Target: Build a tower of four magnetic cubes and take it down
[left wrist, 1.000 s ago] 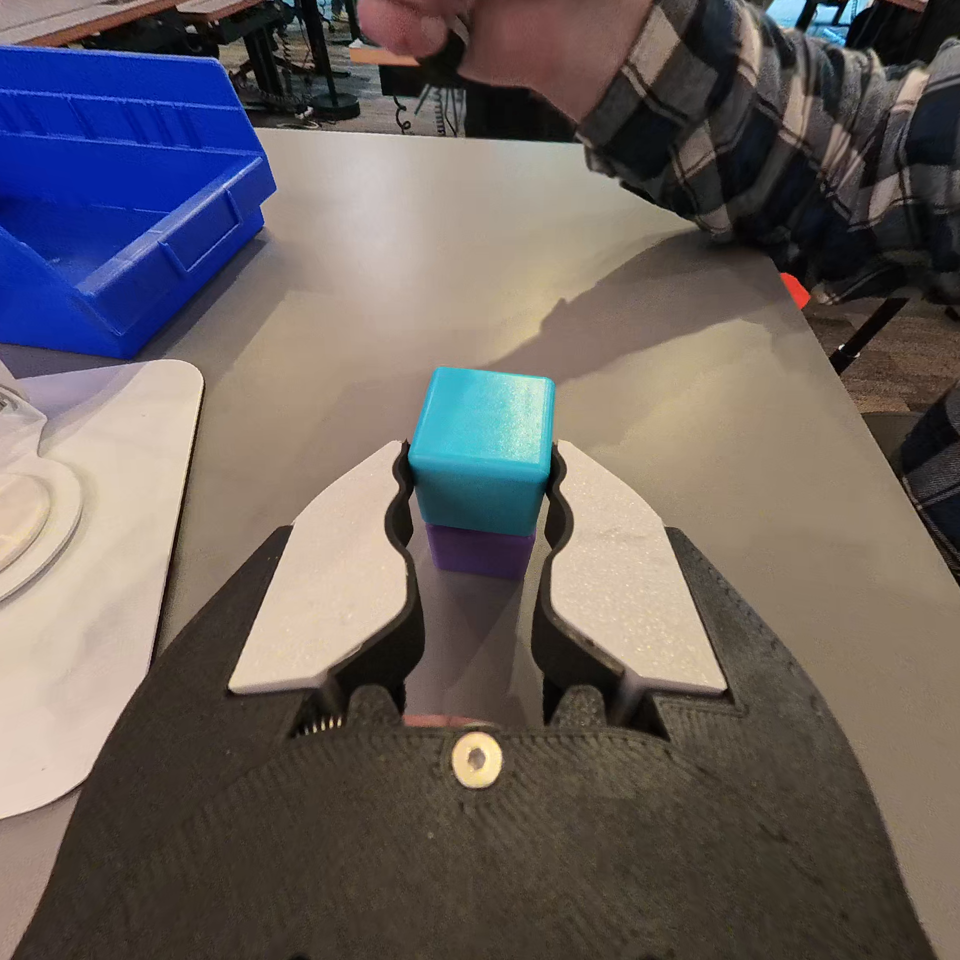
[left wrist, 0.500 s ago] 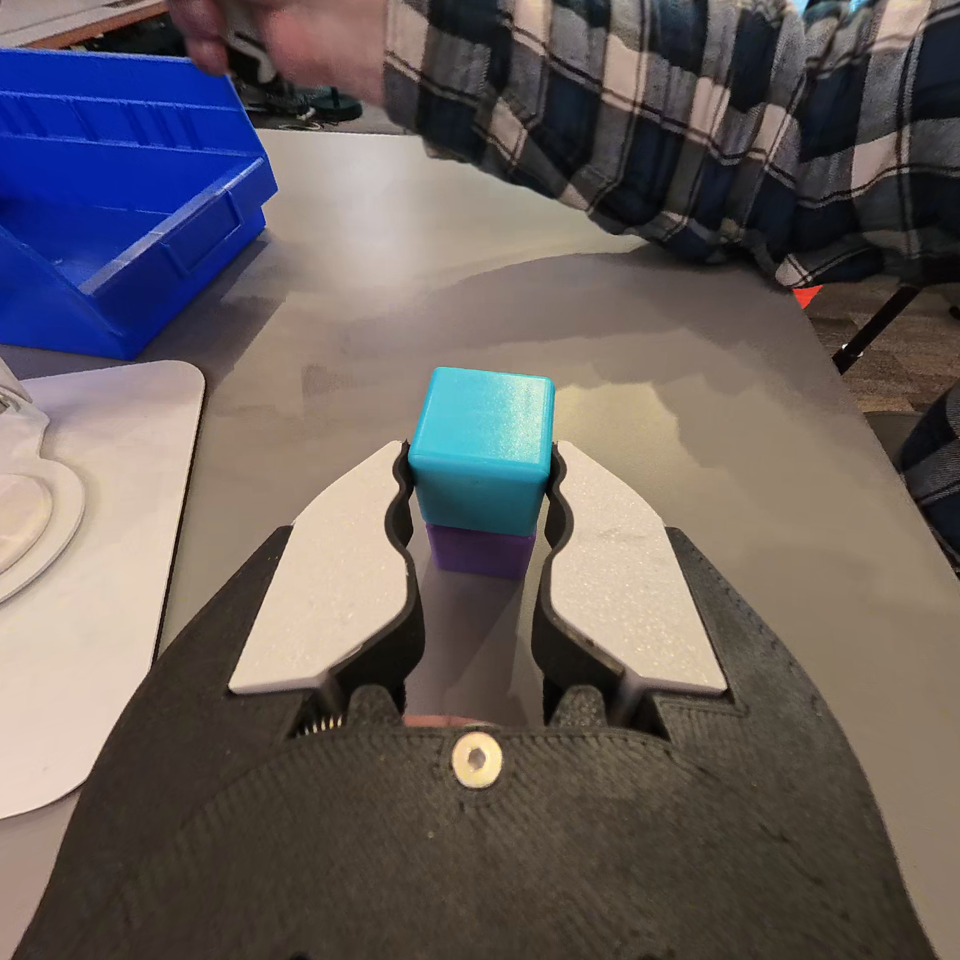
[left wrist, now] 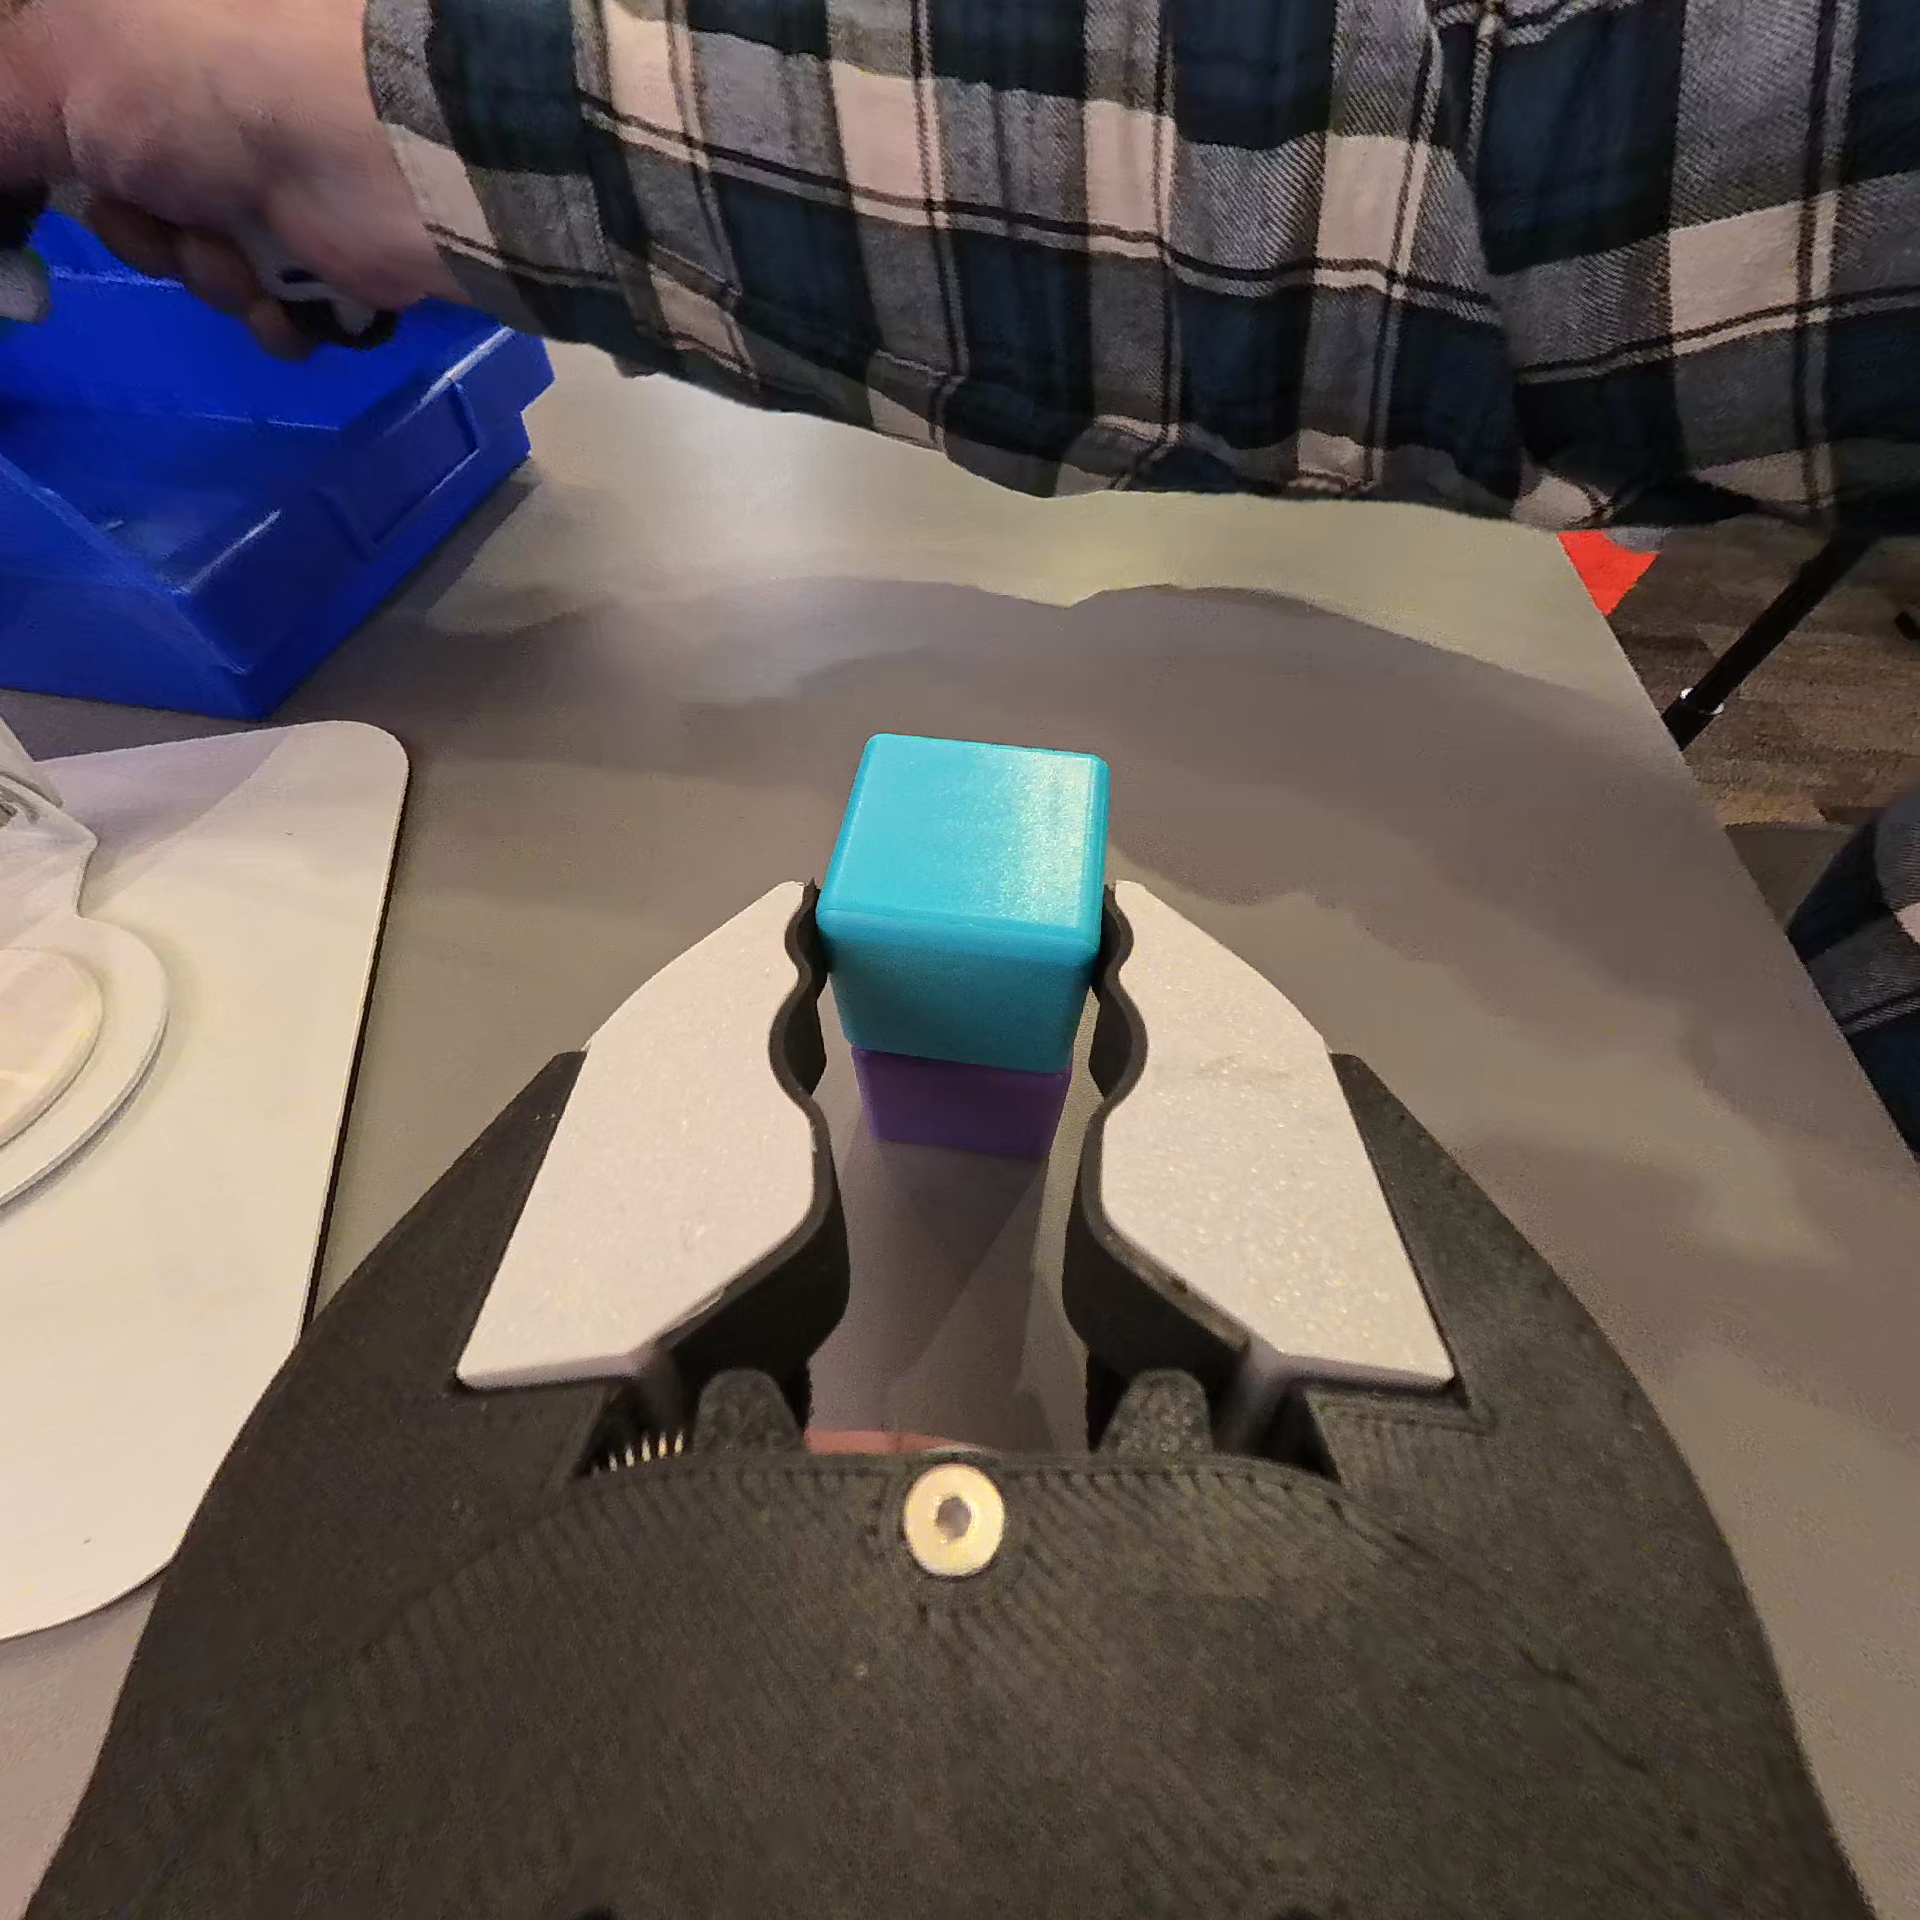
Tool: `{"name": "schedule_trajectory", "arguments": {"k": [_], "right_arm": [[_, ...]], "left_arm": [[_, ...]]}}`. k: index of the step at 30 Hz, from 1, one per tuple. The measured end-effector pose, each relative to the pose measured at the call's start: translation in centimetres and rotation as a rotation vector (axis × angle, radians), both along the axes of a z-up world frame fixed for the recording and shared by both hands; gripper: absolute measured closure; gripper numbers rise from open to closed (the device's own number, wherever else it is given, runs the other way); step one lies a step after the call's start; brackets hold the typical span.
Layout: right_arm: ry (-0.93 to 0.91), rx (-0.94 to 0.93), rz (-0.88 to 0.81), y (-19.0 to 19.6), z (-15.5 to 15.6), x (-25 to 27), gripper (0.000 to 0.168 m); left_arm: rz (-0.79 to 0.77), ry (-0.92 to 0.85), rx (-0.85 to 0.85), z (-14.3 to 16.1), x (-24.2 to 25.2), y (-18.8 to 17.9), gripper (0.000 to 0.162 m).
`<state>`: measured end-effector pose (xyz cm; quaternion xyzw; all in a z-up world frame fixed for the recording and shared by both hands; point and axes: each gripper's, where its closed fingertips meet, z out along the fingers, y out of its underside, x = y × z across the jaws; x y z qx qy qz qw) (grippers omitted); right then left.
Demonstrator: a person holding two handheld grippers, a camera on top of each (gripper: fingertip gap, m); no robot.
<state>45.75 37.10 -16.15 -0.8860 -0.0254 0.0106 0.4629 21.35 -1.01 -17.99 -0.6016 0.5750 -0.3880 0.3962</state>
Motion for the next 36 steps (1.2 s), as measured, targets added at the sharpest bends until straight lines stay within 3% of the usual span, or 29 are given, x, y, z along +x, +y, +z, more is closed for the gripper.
{"name": "schedule_trajectory", "arguments": {"k": [14, 18, 21, 28, 32, 36], "right_arm": [[-0.094, -0.204, -0.063, 0.6, -4.6, 1.2, 0.118], [-0.043, -0.206, -0.073, 0.5, -4.2, 0.8, 0.099], [-0.033, -0.166, -0.053, 0.3, -2.6, 0.0, 0.091], [0.055, 0.017, 0.035, -2.2, 4.7, -1.4, 0.101], [0.000, 0.156, 0.113, -6.7, 9.6, -1.4, 0.100], [-0.084, 0.270, 0.208, -13.1, 12.6, -1.8, 0.097]], "left_arm": [[-0.004, 0.000, 0.000, 0.0, 0.0, 0.0, 0.113], [-0.006, 0.000, 0.000, 0.0, 0.1, 0.0, 0.113], [-0.006, 0.000, 0.001, 0.0, 0.1, 0.0, 0.113], [-0.005, 0.000, 0.004, 0.0, 0.1, 0.0, 0.113], [-0.003, 0.001, 0.006, 0.0, 0.1, 0.0, 0.113], [0.004, 0.001, 0.009, 0.0, 0.1, 0.1, 0.113]]}}
